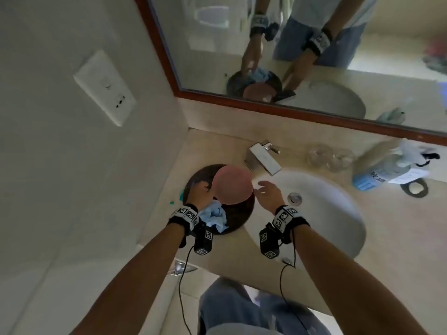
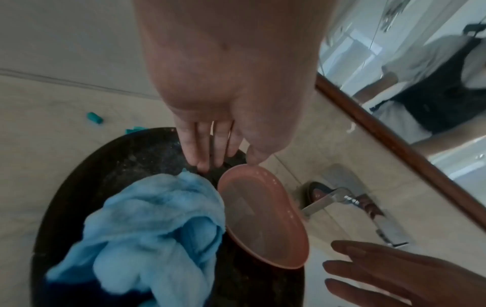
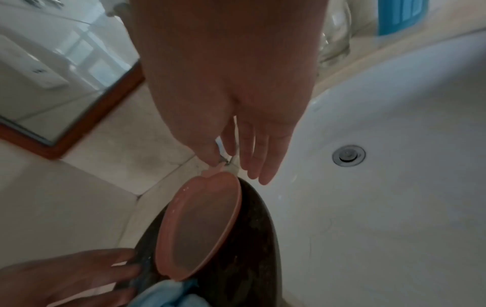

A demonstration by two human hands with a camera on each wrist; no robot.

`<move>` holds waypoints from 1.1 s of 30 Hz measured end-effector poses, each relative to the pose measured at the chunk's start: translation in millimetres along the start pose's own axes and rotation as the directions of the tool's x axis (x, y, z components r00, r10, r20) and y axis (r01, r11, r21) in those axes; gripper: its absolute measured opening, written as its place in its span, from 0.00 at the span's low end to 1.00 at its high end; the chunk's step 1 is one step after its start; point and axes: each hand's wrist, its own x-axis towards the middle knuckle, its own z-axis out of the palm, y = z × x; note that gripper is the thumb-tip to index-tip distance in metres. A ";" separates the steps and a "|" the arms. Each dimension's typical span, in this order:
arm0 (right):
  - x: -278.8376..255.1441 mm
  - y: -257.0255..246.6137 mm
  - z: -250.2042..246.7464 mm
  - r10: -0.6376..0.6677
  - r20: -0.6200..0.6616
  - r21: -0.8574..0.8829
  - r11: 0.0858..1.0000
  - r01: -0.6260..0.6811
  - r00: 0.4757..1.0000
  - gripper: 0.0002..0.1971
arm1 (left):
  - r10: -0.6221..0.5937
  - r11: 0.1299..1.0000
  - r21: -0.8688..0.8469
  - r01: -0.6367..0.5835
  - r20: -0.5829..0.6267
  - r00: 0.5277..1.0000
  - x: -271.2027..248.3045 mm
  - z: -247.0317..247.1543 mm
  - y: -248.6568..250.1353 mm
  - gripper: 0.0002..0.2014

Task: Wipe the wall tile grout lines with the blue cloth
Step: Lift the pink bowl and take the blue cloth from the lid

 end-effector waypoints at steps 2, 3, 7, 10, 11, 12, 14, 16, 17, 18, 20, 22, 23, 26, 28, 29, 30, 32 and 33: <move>12.7 -2.5 6.5 0.067 -0.011 0.010 0.998 -0.067 0.998 0.23 | -0.077 0.996 -0.038 0.078 0.035 0.996 18.1 2.6 -6.6 0.15; 16.9 -4.2 9.9 0.098 -0.004 0.020 0.995 -0.098 0.995 0.24 | -0.119 0.993 -0.012 0.120 0.053 0.991 25.5 2.7 -9.4 0.15; 21.8 -11.9 21.4 0.065 -0.038 -0.008 0.998 -0.066 0.997 0.23 | -0.164 0.985 0.058 0.161 0.059 0.985 39.1 0.8 -10.0 0.16; 28.1 -13.0 26.9 0.034 -0.112 0.036 0.999 -0.030 0.993 0.18 | -0.150 0.989 0.010 0.149 0.057 0.987 46.7 1.4 -11.0 0.18; 28.8 -13.6 29.0 0.035 -0.130 0.049 0.998 -0.028 0.991 0.17 | -0.142 0.989 -0.016 0.144 0.075 0.987 49.0 3.4 -13.4 0.18; 29.0 -14.3 31.4 0.030 -0.150 0.067 0.998 -0.020 0.988 0.16 | -0.144 0.988 -0.042 0.148 0.086 0.986 50.7 5.3 -16.3 0.17; 27.8 -17.0 33.3 0.036 -0.187 0.121 0.993 -0.013 0.982 0.14 | -0.151 0.984 -0.081 0.156 0.066 0.986 53.1 8.8 -20.2 0.16; 29.8 -16.8 34.8 0.060 -0.211 0.169 0.985 -0.024 0.976 0.13 | -0.148 0.983 -0.102 0.150 0.031 0.989 53.9 12.5 -21.3 0.18; 30.4 -15.8 35.5 0.075 -0.213 0.187 0.982 -0.034 0.974 0.13 | -0.141 0.983 -0.113 0.143 0.022 0.990 53.5 12.7 -20.4 0.18; 30.8 -14.8 36.2 0.079 -0.218 0.203 0.979 -0.034 0.973 0.14 | -0.127 0.985 -0.113 0.127 0.015 0.992 52.9 13.0 -19.1 0.19; 30.2 -12.9 35.4 0.058 -0.241 0.230 0.973 -0.001 0.969 0.14 | -0.093 0.991 -0.092 0.092 -0.009 0.996 50.6 12.0 -16.3 0.20; 29.3 -9.8 34.1 0.038 -0.263 0.254 0.967 0.032 0.964 0.12 | -0.070 0.993 -0.094 0.067 -0.033 0.997 49.3 10.5 -15.4 0.21; 29.1 -7.1 34.5 0.041 -0.260 0.277 0.960 0.034 0.965 0.11 | -0.065 0.993 -0.098 0.060 -0.046 0.997 48.2 9.8 -14.7 0.22; 28.3 3.2 36.7 0.060 -0.234 0.377 0.926 0.034 0.970 0.10 | -0.057 0.995 -0.084 0.051 -0.072 0.996 42.5 7.3 -11.9 0.22; 26.6 12.5 36.6 0.056 -0.228 0.424 0.904 0.048 0.972 0.12 | -0.029 0.995 -0.098 0.021 -0.081 0.996 35.8 6.2 -6.5 0.23; 23.8 16.3 34.8 0.045 -0.233 0.434 0.899 0.063 0.971 0.11 | -0.003 0.994 -0.109 -0.006 -0.088 0.996 31.6 6.1 -3.7 0.23; 20.2 20.1 32.2 0.033 -0.238 0.444 0.892 0.079 0.971 0.12 | 0.020 0.993 -0.117 -0.030 -0.091 0.996 26.3 6.2 0.0 0.24; 15.7 30.0 26.4 0.033 -0.245 0.463 0.882 0.088 0.969 0.19 | 0.061 0.993 -0.099 -0.071 -0.100 0.993 16.2 8.9 7.3 0.24; 14.2 36.5 23.8 0.039 -0.242 0.470 0.879 0.082 0.969 0.22 | 0.078 0.992 -0.090 -0.086 -0.098 0.992 11.6 11.5 10.3 0.24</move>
